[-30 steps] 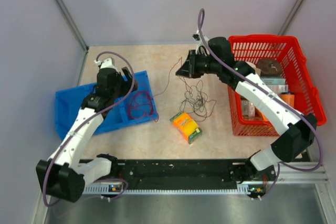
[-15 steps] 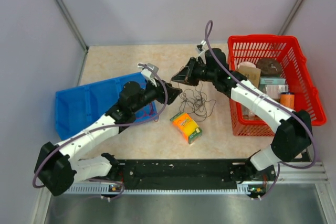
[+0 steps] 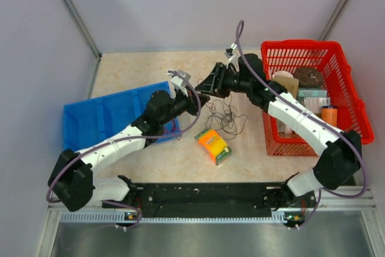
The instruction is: Untangle the cables
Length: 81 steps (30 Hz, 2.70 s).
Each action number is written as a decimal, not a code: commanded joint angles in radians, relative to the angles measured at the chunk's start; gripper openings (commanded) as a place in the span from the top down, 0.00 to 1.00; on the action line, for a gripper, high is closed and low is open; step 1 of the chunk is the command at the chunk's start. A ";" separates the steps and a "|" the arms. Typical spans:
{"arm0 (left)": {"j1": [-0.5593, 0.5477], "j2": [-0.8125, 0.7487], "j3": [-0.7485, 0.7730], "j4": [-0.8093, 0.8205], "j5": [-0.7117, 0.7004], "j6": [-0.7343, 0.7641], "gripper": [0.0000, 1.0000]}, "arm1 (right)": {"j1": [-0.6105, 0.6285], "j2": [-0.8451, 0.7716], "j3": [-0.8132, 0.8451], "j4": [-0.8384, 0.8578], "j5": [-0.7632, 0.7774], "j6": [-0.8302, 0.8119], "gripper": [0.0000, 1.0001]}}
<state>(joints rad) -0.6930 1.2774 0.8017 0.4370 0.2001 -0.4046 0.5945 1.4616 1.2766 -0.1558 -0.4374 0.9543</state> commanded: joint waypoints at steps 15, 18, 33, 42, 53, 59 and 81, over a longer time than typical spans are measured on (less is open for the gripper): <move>0.016 -0.164 0.017 -0.070 -0.077 0.027 1.00 | -0.053 -0.175 -0.206 -0.087 0.317 -0.789 0.41; 0.026 -0.170 0.024 -0.073 -0.064 0.029 1.00 | -0.047 -0.158 -0.268 0.011 0.260 -0.789 0.42; 0.044 -0.283 0.094 -0.208 -0.138 0.082 1.00 | 0.001 0.147 -0.198 0.341 0.829 -0.502 1.00; 0.044 -0.591 0.301 -0.697 -0.494 0.216 1.00 | -0.028 0.269 -0.094 0.289 1.027 -0.519 1.00; 0.046 -0.517 0.341 -0.721 -0.656 0.205 1.00 | -0.035 0.181 -0.236 0.407 0.890 -0.568 1.00; 0.072 -0.432 0.318 -0.644 -0.647 0.181 1.00 | -0.035 0.171 -0.258 0.427 0.864 -0.574 1.00; 0.259 -0.253 0.654 -0.583 -0.487 0.219 1.00 | -0.033 0.183 -0.249 0.446 0.841 -0.580 1.00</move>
<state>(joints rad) -0.4435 0.9882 1.4151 -0.2134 -0.3172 -0.2230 0.5663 1.6764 1.0206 0.2443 0.4149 0.3775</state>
